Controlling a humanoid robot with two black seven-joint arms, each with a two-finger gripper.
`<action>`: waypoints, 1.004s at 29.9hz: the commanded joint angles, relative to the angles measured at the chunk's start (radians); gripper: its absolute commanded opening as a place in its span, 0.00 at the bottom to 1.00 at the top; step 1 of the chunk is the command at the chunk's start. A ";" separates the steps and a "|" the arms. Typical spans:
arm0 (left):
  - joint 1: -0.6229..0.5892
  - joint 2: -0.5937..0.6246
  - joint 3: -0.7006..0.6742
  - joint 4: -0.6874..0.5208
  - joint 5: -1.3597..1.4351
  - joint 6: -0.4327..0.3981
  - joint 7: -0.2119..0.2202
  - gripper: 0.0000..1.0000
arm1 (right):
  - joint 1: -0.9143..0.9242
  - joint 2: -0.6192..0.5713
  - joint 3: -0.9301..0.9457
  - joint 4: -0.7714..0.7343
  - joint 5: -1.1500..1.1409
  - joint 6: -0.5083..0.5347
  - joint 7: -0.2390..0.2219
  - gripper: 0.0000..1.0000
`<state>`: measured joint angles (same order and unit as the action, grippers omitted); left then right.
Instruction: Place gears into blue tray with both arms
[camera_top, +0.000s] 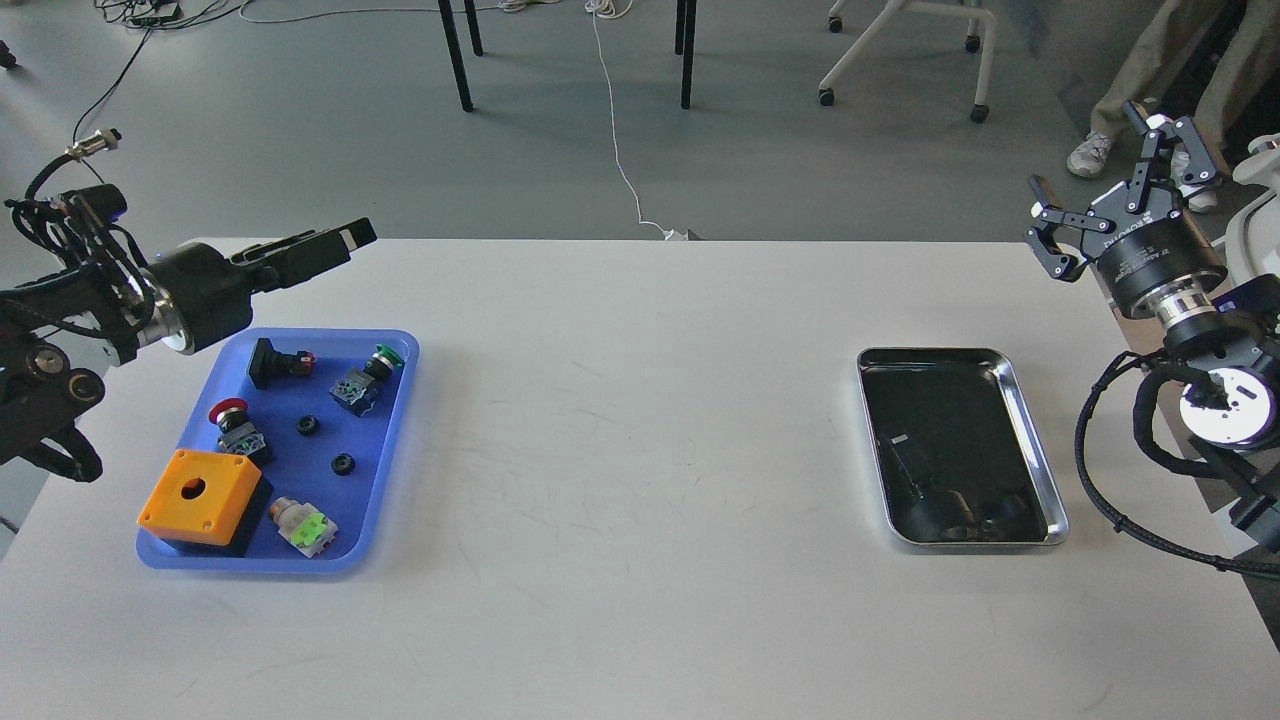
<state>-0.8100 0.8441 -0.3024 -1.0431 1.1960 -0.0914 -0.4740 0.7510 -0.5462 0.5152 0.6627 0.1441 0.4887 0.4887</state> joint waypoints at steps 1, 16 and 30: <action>-0.135 -0.119 -0.061 0.056 -0.511 -0.069 -0.009 0.98 | 0.060 0.085 0.114 -0.011 0.000 -0.022 0.000 0.99; -0.130 -0.309 -0.244 0.302 -0.984 -0.079 0.008 0.98 | 0.070 0.094 0.212 -0.032 0.005 -0.018 0.000 0.99; -0.120 -0.401 -0.245 0.405 -1.374 -0.175 0.014 0.98 | 0.068 0.244 0.281 -0.196 0.101 -0.016 -0.073 0.99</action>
<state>-0.9327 0.4725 -0.5469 -0.6764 -0.1229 -0.2372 -0.4602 0.8171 -0.3433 0.7763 0.5133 0.2450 0.4713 0.4399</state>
